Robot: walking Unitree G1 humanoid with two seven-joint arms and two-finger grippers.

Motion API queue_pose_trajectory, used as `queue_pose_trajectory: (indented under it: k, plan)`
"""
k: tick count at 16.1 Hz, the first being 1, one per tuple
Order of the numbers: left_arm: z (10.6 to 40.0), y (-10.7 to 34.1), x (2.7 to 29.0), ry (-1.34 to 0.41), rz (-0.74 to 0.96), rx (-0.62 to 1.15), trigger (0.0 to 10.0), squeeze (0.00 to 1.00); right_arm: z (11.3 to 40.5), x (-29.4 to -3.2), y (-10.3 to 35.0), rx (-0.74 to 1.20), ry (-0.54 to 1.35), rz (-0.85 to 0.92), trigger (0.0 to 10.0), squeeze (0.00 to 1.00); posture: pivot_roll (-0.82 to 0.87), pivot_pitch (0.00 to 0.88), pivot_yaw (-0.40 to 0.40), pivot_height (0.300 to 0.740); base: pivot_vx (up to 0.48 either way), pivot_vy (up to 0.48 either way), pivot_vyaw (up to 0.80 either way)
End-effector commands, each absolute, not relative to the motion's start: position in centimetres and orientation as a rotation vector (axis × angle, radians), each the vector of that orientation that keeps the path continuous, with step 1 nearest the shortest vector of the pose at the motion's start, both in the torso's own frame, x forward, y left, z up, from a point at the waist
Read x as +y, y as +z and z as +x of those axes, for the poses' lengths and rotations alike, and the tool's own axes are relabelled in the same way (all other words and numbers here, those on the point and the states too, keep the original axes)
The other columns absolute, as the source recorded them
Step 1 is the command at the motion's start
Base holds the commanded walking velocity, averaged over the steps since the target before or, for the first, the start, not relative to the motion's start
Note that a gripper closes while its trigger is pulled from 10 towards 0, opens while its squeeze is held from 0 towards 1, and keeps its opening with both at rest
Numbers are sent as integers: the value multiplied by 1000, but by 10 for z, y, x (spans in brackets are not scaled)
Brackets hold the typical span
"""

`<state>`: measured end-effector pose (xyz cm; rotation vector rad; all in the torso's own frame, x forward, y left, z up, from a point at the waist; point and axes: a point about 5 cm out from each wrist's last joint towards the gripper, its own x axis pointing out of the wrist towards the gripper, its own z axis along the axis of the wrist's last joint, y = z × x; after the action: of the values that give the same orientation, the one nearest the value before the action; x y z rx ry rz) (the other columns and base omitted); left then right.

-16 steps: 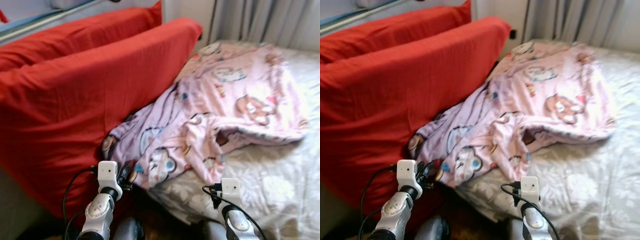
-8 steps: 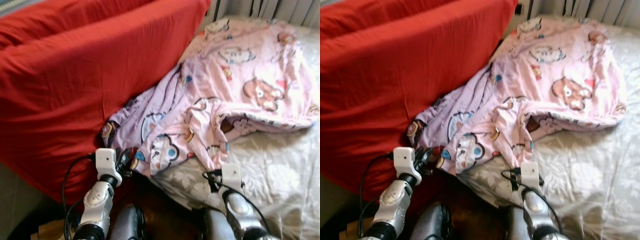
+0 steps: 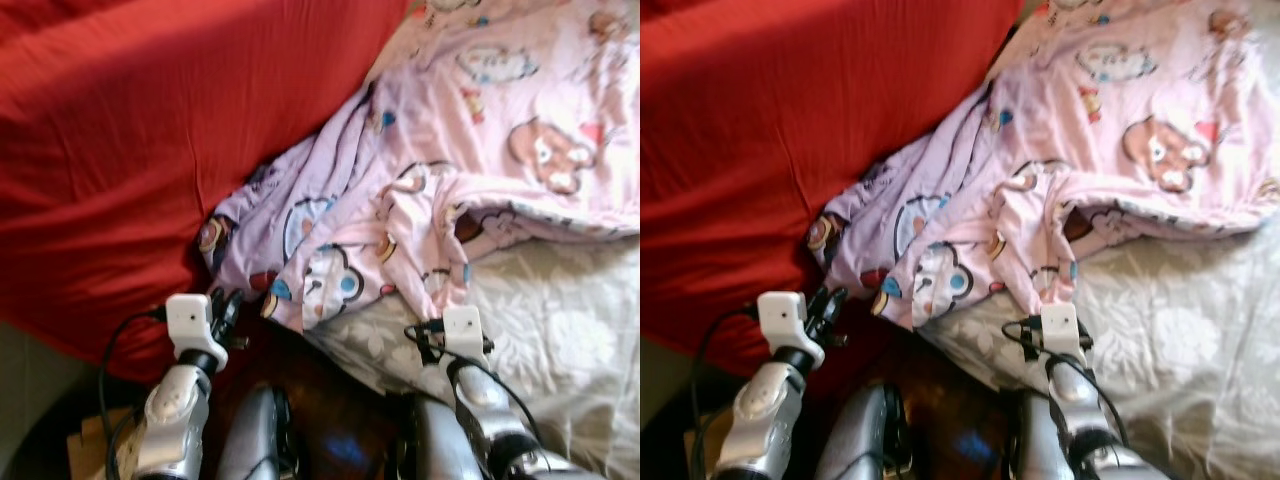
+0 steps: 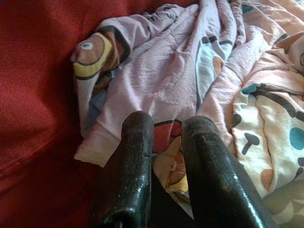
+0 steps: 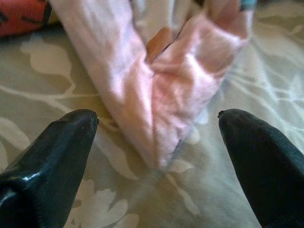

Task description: Clean up the room

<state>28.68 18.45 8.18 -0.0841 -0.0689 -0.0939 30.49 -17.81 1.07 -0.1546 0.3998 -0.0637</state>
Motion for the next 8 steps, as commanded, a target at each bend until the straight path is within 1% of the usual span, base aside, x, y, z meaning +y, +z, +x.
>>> queue_pose_trajectory:
  k: [1, 4, 7, 8]
  plan:
    - [281, 81, 188, -83, -86, -55, 10000, 0, 300, -176, 5, 435, -61, -155, 10000, 0, 126, 338, 63, 612, 0, 0, 0]
    - [270, 86, 189, -82, -81, -41, 10000, 0, 306, -166, 9, 422, -49, -144, 10000, 0, 141, 353, 66, 612, 0, 0, 0]
    - [259, 88, 195, -66, -74, -24, 10000, 0, 314, -161, 17, 396, -76, -135, 10000, 0, 151, 333, 67, 612, 0, 0, 0]
    - [256, 88, 196, -64, -73, -18, 10000, 0, 317, -161, 20, 386, -85, -135, 8314, 0, 154, 331, 68, 612, 0, 0, 0]
